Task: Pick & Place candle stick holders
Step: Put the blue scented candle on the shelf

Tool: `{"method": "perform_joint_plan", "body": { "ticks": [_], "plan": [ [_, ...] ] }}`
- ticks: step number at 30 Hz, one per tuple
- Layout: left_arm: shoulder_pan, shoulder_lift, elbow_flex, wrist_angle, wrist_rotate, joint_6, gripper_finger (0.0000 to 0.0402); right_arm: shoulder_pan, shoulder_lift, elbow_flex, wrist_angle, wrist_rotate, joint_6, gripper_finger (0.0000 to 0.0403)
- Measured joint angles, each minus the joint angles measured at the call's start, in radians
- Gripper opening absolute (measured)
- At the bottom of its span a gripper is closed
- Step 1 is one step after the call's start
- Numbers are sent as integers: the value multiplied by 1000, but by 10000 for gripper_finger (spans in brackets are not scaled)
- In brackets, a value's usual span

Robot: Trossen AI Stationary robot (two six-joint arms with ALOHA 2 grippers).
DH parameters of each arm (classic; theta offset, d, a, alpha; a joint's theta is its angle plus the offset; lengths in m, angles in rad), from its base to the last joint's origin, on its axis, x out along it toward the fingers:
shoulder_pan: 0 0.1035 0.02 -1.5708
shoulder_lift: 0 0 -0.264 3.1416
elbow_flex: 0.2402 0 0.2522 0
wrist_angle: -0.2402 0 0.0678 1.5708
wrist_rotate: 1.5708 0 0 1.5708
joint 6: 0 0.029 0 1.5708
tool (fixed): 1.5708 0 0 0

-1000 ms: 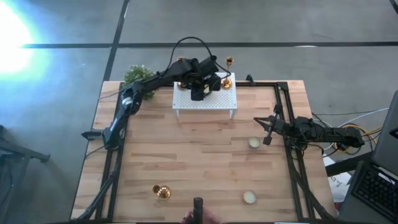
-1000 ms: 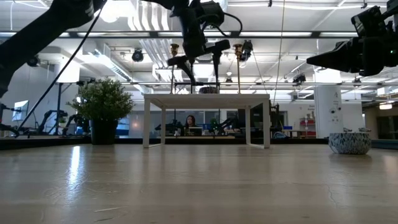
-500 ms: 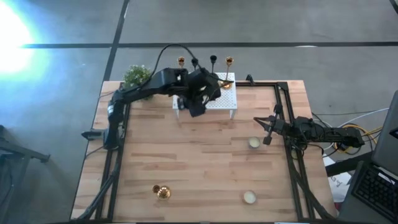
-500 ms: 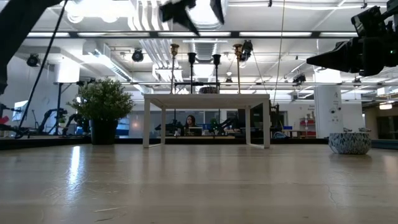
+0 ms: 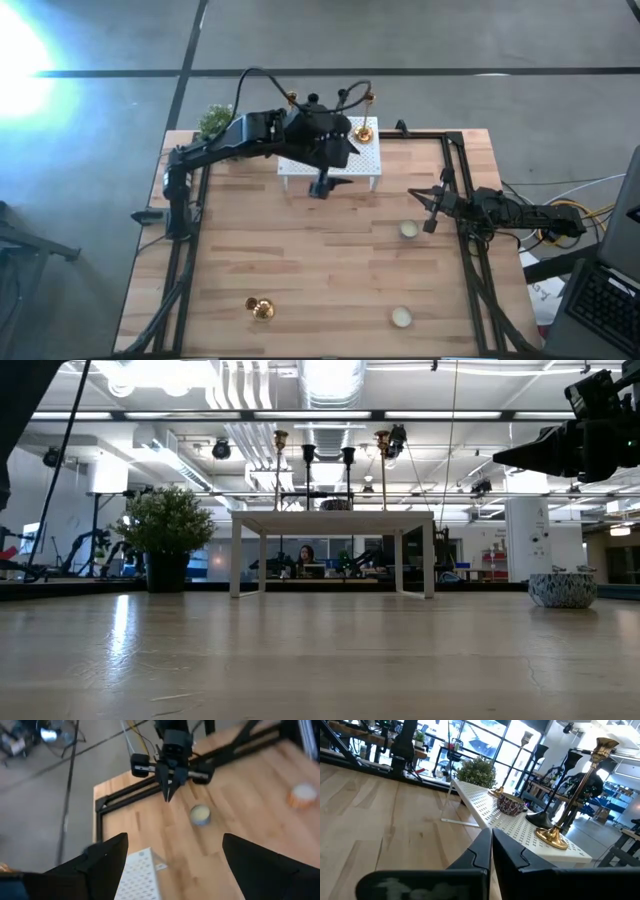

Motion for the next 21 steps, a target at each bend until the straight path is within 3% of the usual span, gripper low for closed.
{"method": "perform_joint_plan", "body": {
  "ticks": [3,5,9,11,12,14,18,21],
  "plan": [
    [0,3,-1,40,17,-90,328,0,0,0,0,0,0,8],
    [0,4,-1,59,88,-117,328,0,0,0,0,0,0,8],
    [1,-26,2,-50,365,-197,328,0,0,0,0,0,0,8],
    [-5,-67,-11,-101,503,-176,328,0,0,0,0,0,0,8],
    [-19,-99,-25,-115,525,-137,328,0,0,0,0,0,0,8],
    [-71,-172,-72,-97,478,-76,328,0,0,0,0,0,0,8],
    [-225,-338,-249,67,207,-76,328,0,0,0,0,0,0,8],
    [-325,-472,-435,222,69,-111,328,0,0,0,0,0,0,8]
  ]
}}
